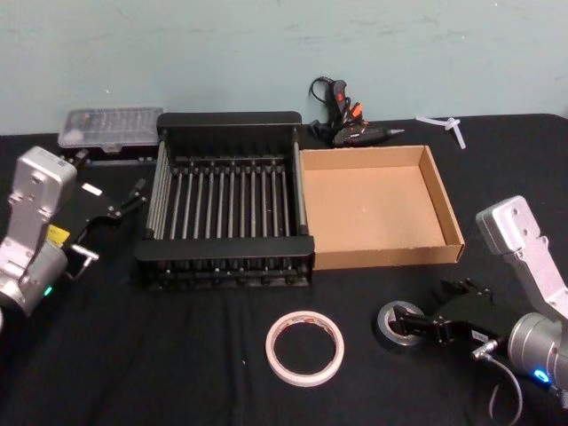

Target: Pick up the white tape and place it into the black box , Pick up the silver tape and place it into the brown box.

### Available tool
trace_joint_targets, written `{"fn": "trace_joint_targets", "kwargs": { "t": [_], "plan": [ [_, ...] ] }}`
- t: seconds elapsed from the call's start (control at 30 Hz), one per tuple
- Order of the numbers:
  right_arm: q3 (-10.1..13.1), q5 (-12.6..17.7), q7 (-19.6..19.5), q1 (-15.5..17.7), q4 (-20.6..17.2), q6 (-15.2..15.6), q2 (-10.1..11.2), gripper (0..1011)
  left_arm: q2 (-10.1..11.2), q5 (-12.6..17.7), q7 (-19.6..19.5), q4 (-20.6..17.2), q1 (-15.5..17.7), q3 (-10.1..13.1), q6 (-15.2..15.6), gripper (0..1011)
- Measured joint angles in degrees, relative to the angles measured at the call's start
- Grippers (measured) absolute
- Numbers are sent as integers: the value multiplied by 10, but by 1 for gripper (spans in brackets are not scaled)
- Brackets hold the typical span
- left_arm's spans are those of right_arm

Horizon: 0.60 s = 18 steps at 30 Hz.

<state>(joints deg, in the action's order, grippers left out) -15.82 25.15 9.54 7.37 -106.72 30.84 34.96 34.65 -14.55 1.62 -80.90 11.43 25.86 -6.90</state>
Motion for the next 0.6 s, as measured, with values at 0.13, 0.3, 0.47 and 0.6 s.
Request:
{"fn": "trace_joint_targets", "kwargs": {
  "t": [0.13,0.3,0.47,0.6],
  "plan": [
    [0,-8,5,-2,2,6,-2,1002,0,0,0,0,0,0,0,1001],
    [2,-14,8,-2,6,10,-6,1002,0,0,0,0,0,0,0,1001],
    [4,-21,14,-3,9,13,-10,1002,0,0,0,0,0,0,0,1002],
    [5,-25,20,-4,12,17,-13,1002,0,0,0,0,0,0,0,1001]
  ]
}}
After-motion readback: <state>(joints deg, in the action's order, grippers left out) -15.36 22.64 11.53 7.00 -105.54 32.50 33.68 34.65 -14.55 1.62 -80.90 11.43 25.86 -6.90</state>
